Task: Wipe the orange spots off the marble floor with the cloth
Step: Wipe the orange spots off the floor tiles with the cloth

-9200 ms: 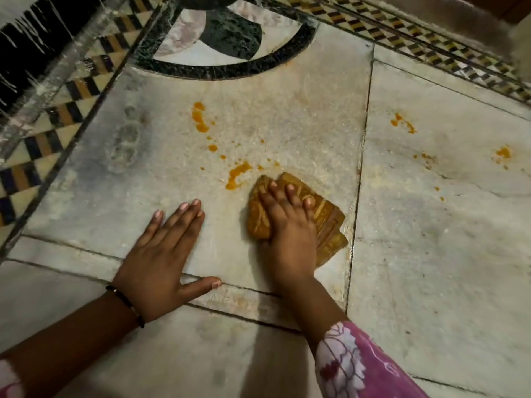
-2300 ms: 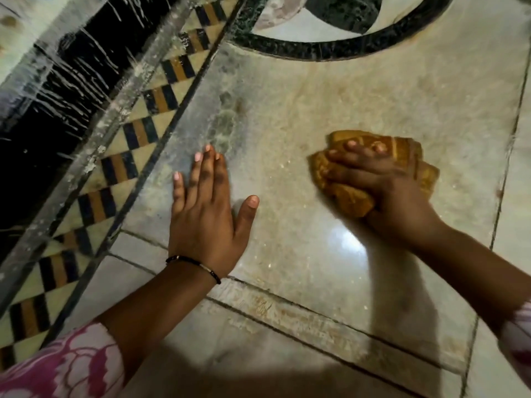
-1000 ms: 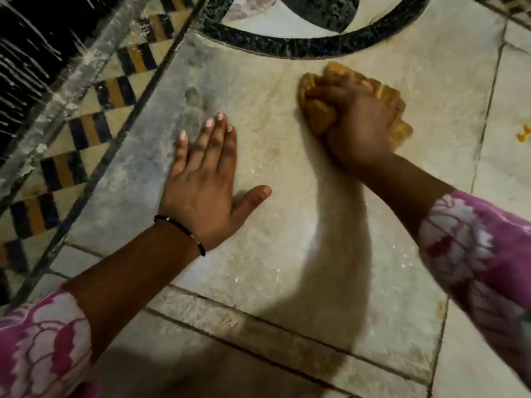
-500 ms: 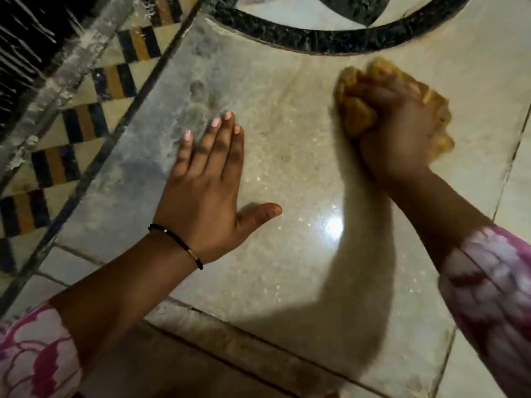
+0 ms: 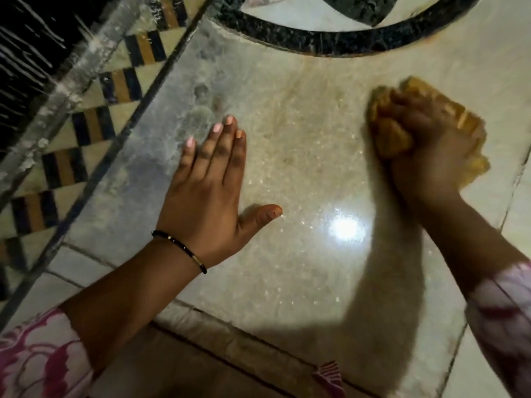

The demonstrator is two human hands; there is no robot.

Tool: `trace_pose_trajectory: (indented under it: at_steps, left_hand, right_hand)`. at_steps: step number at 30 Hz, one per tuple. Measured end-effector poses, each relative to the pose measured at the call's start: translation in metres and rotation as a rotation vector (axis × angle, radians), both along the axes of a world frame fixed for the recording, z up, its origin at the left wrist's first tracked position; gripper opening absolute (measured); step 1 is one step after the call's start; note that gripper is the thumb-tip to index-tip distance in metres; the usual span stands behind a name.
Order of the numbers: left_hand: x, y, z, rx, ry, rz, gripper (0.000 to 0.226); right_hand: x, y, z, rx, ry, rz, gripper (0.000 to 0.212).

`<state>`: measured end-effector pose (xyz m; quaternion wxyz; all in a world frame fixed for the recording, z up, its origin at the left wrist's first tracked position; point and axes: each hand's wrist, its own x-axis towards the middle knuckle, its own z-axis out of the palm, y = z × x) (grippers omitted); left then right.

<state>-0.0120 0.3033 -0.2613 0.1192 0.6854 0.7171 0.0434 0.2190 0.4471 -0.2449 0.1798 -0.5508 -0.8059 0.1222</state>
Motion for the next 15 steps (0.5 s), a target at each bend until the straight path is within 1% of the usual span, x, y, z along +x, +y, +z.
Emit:
trace_pose_trajectory:
  at_steps: [1, 2, 4, 5, 7, 9, 11, 12, 15]
  left_hand:
    - [0.000, 0.000, 0.000, 0.003, -0.001, -0.004, 0.097]
    - [-0.001, 0.000, 0.000, 0.006, -0.007, -0.008, 0.095]
    - [-0.002, 0.000, -0.001, 0.015, -0.017, -0.012, 0.089]
    - [-0.003, 0.000, -0.001, 0.020, -0.021, -0.009, 0.087]
    - [-0.004, 0.000, -0.002, 0.033, -0.027, -0.009, 0.084]
    - [-0.003, 0.001, -0.003, 0.046, -0.027, -0.010, 0.083]
    - [-0.002, -0.001, -0.005, 0.052, -0.014, -0.004, 0.083]
    - [-0.002, -0.001, -0.005, 0.057, -0.003, 0.002, 0.084]
    - [0.000, -0.001, -0.006, 0.069, 0.005, -0.003, 0.083]
  right_hand:
    - [-0.021, 0.010, -0.002, 0.011, -0.006, -0.029, 0.036]
    - [-0.042, 0.010, -0.005, 0.028, 0.004, -0.001, 0.031]
    - [-0.065, -0.018, -0.009, 0.026, 0.057, 0.187, 0.025]
    - [-0.060, -0.043, -0.013, 0.000, 0.046, 0.300, 0.024]
    - [-0.025, -0.096, -0.012, -0.065, -0.019, 0.481, 0.033]
    - [0.029, -0.125, -0.007, -0.103, -0.054, 0.548, 0.042]
    - [0.067, -0.117, 0.000, -0.122, -0.101, 0.481, 0.050]
    - [0.072, -0.103, 0.000, -0.122, -0.106, 0.432, 0.050]
    - [0.034, -0.045, 0.001, -0.046, -0.046, 0.173, 0.035]
